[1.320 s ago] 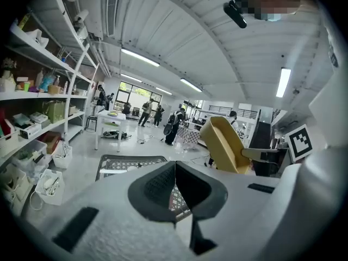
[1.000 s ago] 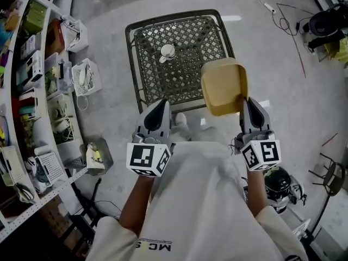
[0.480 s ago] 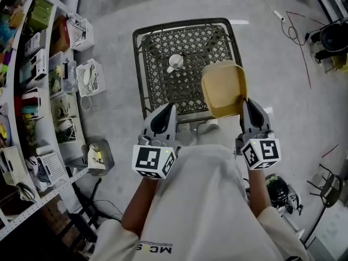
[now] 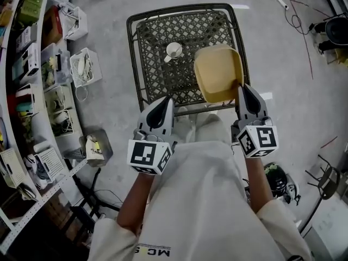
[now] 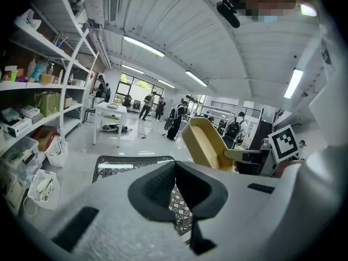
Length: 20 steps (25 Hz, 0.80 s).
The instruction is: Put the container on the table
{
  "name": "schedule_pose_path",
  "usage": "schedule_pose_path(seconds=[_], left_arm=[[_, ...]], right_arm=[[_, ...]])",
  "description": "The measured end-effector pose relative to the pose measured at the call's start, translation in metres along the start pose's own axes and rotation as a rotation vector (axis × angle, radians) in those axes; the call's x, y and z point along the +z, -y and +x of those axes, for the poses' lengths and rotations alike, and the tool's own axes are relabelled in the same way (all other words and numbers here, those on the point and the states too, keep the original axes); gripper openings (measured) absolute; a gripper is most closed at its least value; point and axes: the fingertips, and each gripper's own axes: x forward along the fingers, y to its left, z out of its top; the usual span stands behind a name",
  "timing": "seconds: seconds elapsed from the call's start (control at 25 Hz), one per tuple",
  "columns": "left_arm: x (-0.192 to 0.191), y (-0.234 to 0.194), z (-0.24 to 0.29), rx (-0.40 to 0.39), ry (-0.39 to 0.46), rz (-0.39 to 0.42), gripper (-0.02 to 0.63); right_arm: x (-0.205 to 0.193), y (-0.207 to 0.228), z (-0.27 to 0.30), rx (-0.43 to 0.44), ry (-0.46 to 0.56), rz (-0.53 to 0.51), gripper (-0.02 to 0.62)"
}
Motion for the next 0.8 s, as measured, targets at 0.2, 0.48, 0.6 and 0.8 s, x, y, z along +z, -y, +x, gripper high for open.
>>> schedule_pose_path(seconds=[0.2, 0.48, 0.6, 0.8], left_arm=[[-0.013, -0.005, 0.009, 0.014, -0.035, -0.008, 0.026], [-0.040, -0.016, 0.017, 0.028, -0.077, -0.027, 0.025], [-0.048, -0.018, 0.022, 0.033, -0.086, -0.031, 0.025], [-0.058, -0.020, 0.034, 0.033, -0.084, -0.024, 0.023]], right_arm=[[-0.016, 0.006, 0.021, -0.009, -0.045, -0.019, 0.029], [-0.053, 0.014, 0.050, -0.022, -0.109, -0.025, 0.029], [-0.069, 0.018, 0.060, -0.024, -0.134, -0.019, 0.029], [-0.102, 0.027, 0.077, -0.035, -0.182, 0.005, 0.029]])
